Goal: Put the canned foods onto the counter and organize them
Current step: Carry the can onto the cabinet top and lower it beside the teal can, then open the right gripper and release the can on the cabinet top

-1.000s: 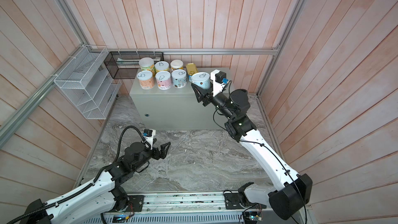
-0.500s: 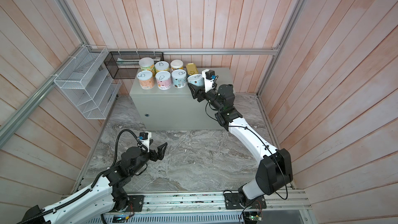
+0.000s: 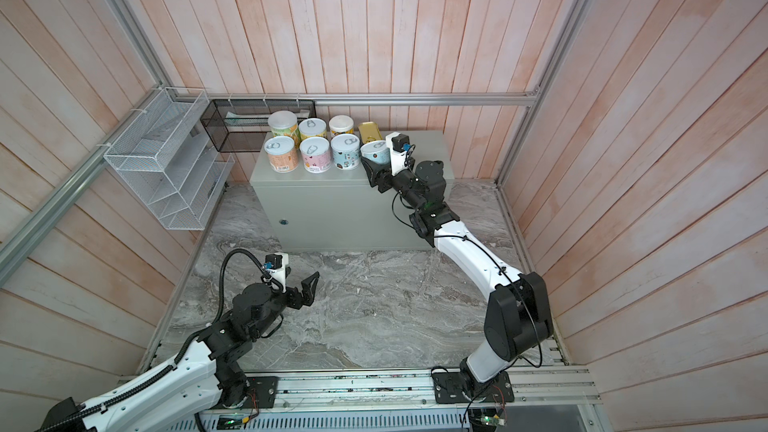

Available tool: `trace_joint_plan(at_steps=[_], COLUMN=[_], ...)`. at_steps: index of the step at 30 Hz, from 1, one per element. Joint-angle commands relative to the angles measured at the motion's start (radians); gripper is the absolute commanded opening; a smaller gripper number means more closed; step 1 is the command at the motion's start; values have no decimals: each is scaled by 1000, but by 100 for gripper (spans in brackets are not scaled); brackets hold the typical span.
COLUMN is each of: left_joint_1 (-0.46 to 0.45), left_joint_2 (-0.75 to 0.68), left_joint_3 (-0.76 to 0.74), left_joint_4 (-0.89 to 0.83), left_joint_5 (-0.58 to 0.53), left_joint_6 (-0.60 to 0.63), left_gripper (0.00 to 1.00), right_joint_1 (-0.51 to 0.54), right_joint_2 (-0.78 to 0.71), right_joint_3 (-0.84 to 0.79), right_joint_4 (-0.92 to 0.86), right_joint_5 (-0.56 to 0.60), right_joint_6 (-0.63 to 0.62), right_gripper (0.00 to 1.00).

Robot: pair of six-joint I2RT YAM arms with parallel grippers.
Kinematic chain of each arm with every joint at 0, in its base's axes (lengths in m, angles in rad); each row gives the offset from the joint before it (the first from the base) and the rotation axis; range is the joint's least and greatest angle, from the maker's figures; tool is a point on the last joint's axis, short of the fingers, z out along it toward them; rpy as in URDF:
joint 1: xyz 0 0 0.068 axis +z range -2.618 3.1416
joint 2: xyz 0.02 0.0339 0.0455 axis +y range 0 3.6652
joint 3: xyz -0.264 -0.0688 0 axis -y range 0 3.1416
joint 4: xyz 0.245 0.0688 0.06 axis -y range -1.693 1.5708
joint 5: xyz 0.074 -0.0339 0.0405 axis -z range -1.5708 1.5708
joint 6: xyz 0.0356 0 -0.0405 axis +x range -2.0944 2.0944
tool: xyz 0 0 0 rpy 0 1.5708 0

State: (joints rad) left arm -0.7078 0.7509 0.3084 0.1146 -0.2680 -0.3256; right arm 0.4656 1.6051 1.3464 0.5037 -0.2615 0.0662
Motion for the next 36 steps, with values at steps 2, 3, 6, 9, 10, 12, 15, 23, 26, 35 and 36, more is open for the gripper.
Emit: trace_joint_plan(at_steps=[2, 3, 6, 9, 10, 12, 15, 23, 26, 35, 36], left_joint_1=[4, 3, 4, 3, 3, 3, 4, 3, 3, 3, 3], left_joint_2=[17, 22, 29, 30, 31, 33, 34, 41, 42, 36, 36], left_joint_3=[-10, -9, -9, -10, -12, -11, -10, -8, -8, -12, -12], left_joint_4=[20, 21, 27, 33, 33, 34, 34, 33, 35, 40, 41], left_joint_5=[-18, -16, -7, 1, 1, 1, 2, 16, 20, 27, 27], left_joint_6=[-5, -4, -5, -7, -8, -9, -9, -17, -17, -24, -25], left_gripper=[100, 100, 100, 100, 100, 100, 100, 100, 100, 100, 100], right_joint_1=[-8, -8, -20, -30, -30, -29, -31, -48, -48, -51, -51], right_joint_2=[16, 18, 24, 40, 48, 60, 68, 44, 12, -147, -173], right_joint_3=[37, 30, 12, 24, 29, 40, 41, 17, -22, -146, -163], right_joint_4=[59, 66, 95, 86, 83, 71, 65, 51, 63, 52, 44], right_joint_5=[12, 8, -24, -21, -22, -31, -34, -64, -51, 39, 50], right_joint_6=[-9, -9, 3, 17, 18, 18, 25, 75, 74, 34, 28], right_gripper=[62, 65, 67, 67, 67, 68, 73, 93, 96, 98, 98])
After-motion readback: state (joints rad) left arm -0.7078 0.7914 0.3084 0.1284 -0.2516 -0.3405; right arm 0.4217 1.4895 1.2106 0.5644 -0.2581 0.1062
